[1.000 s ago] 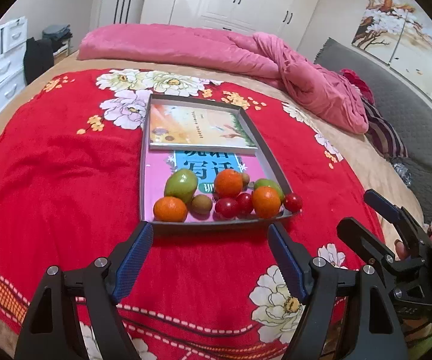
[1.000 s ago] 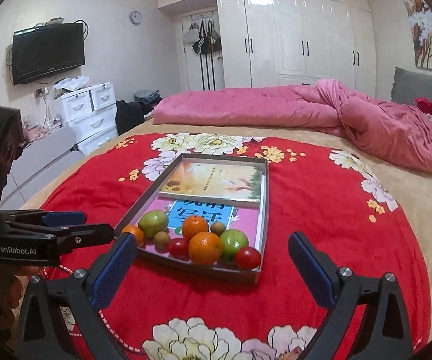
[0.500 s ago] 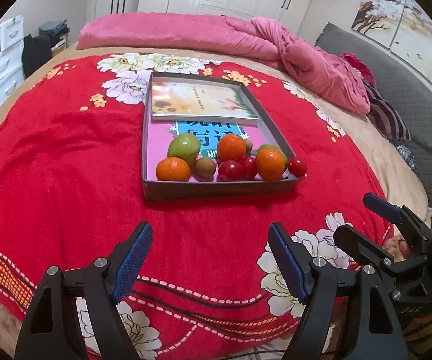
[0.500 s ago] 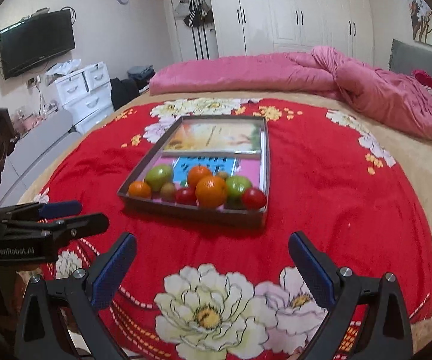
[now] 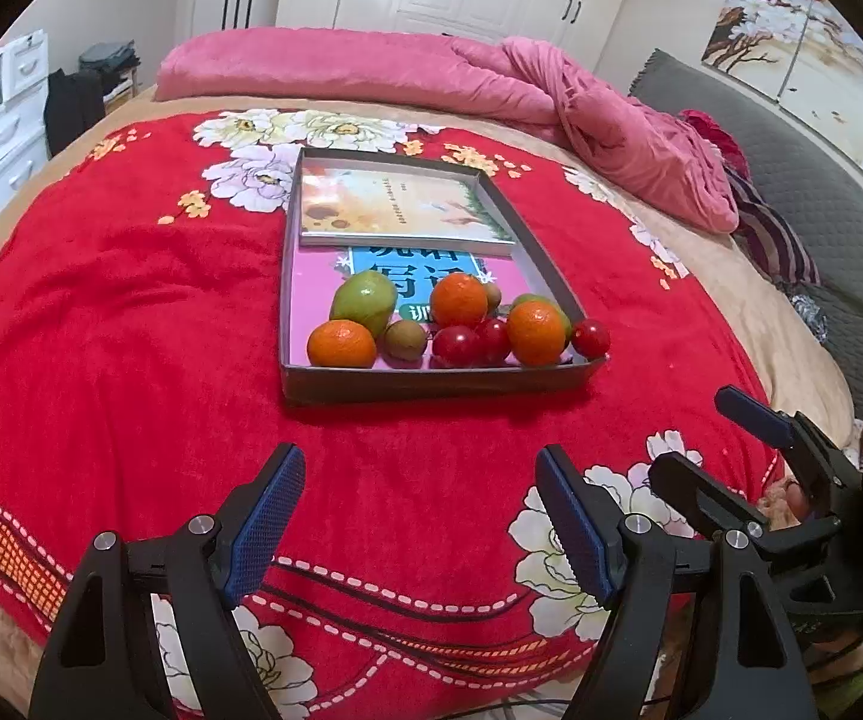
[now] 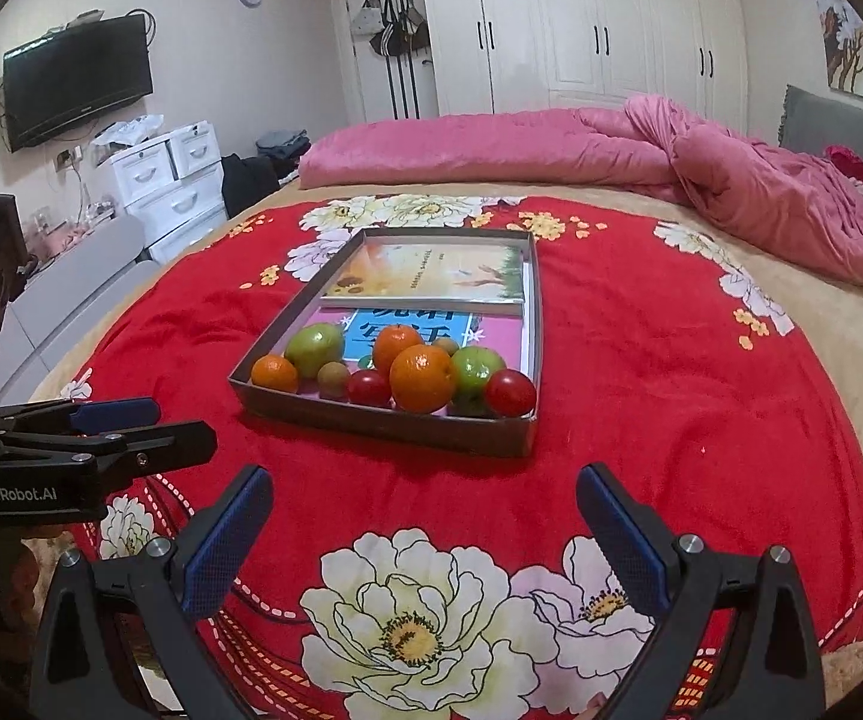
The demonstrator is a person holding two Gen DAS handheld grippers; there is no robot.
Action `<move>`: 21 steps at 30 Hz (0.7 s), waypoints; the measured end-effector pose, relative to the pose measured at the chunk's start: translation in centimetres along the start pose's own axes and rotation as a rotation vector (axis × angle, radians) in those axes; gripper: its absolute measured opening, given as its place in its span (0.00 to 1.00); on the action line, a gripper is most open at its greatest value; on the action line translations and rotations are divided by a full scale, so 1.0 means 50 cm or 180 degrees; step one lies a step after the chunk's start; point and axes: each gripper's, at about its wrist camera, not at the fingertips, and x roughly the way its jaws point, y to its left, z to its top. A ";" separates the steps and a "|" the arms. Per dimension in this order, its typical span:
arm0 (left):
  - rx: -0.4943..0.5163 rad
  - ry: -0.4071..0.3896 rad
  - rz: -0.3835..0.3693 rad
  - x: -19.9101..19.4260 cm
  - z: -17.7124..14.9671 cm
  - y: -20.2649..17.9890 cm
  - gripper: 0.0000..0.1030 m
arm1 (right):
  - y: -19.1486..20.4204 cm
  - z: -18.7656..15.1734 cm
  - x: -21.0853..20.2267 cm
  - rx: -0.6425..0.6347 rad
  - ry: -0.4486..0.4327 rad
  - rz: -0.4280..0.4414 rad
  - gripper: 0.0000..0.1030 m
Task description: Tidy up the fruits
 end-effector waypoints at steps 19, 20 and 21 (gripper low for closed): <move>-0.0019 -0.0025 0.0023 -0.004 0.003 -0.002 0.78 | -0.001 0.002 0.007 0.0015 0.0007 0.0019 0.99; -0.0018 -0.0024 0.0023 -0.004 0.003 -0.001 0.78 | -0.001 0.002 0.005 0.0015 0.0004 0.0020 0.99; -0.0017 -0.0028 0.0026 -0.005 0.002 -0.001 0.78 | -0.001 0.002 0.004 0.0013 0.0003 0.0018 0.99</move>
